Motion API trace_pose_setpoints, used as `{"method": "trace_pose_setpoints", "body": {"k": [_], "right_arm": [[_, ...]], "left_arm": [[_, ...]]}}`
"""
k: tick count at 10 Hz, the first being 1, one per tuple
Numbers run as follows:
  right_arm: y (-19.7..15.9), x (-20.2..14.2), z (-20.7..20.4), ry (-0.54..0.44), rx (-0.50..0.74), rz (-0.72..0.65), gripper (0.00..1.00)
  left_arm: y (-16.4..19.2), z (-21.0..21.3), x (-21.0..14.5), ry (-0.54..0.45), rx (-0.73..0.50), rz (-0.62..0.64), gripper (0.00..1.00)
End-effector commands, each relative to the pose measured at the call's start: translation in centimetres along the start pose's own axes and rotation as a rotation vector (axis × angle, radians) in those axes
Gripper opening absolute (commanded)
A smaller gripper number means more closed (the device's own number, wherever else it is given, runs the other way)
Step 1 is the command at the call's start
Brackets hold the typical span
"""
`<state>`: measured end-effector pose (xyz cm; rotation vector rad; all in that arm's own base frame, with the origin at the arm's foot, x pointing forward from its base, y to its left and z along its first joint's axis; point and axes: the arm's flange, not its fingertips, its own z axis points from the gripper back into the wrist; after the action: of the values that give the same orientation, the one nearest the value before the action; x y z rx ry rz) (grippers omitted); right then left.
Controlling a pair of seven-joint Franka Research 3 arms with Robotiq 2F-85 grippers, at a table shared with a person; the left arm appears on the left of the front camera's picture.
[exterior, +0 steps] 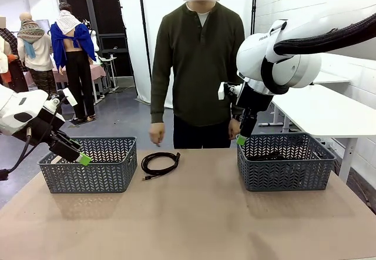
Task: Organize the cables according to human instructions.
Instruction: Pick up a bundle of cables and place it in the basket indicated by the human.
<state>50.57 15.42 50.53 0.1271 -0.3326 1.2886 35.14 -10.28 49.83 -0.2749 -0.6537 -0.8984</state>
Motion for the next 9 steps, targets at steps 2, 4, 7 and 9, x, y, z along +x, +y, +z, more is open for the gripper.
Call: {"method": "trace_pose_setpoints", "body": {"k": [2, 4, 7, 9], "right_arm": [[-0.06, 0.09, -0.03, -0.001, -0.004, -0.006, 1.0], [-0.06, 0.09, -0.03, -0.001, -0.004, -0.006, 1.0], [-0.06, 0.09, -0.03, -0.001, -0.004, -0.006, 1.0], [-0.06, 0.09, -0.03, -0.001, -0.004, -0.006, 1.0]], "left_arm": [[0.28, -0.11, -0.13, -0.008, -0.015, -0.002, 1.0], [0.28, -0.11, -0.13, -0.008, -0.015, -0.002, 1.0], [0.28, -0.11, -0.13, -0.008, -0.015, -0.002, 1.0], [0.28, -0.11, -0.13, -0.008, -0.015, -0.002, 1.0]]}}
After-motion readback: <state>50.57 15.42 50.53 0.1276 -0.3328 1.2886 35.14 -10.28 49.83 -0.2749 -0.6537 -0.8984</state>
